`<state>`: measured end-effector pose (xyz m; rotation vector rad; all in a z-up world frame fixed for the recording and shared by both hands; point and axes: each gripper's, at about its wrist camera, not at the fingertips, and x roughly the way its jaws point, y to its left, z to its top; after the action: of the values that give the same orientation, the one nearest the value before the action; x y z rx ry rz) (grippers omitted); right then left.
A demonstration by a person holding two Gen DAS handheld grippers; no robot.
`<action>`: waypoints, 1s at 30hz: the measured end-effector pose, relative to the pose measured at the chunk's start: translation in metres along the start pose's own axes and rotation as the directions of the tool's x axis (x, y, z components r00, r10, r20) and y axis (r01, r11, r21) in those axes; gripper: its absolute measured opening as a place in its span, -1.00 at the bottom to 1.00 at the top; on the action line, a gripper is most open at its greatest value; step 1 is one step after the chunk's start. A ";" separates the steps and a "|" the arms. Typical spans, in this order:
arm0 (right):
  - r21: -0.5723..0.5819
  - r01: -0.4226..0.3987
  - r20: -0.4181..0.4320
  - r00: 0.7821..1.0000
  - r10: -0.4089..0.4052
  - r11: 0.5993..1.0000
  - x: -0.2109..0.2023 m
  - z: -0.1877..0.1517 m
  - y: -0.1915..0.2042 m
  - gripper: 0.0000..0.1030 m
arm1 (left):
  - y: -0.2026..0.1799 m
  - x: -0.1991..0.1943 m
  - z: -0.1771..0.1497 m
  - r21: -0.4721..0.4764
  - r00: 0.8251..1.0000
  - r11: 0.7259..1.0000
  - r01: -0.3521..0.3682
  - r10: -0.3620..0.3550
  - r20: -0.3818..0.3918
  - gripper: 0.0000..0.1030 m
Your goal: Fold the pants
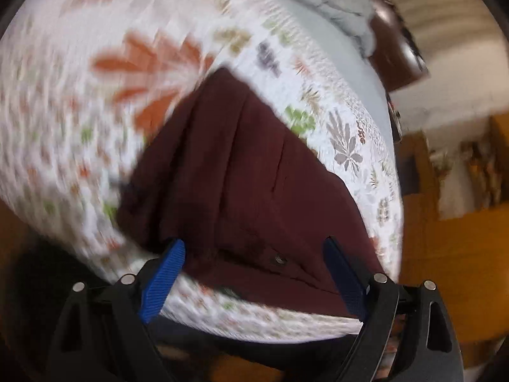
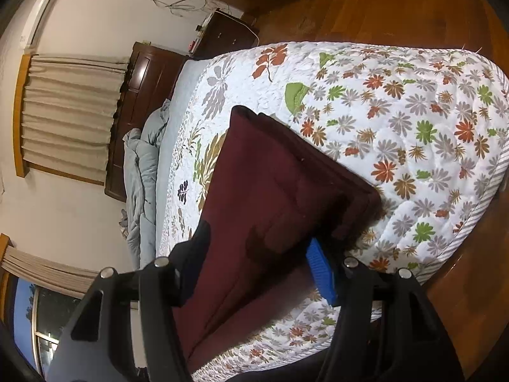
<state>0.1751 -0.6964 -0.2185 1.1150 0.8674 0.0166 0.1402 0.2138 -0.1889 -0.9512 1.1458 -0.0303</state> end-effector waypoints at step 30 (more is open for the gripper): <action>-0.097 0.119 -0.001 0.993 -0.120 0.988 0.013 -0.003 -0.008 -0.83 | 0.058 0.019 0.005 -0.086 0.990 0.996 0.025 -0.013 0.139 -0.63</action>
<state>0.1788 -0.6920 -0.2329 0.9711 0.9285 -0.0364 0.1271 0.2442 -0.2405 -1.0262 1.0165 0.0706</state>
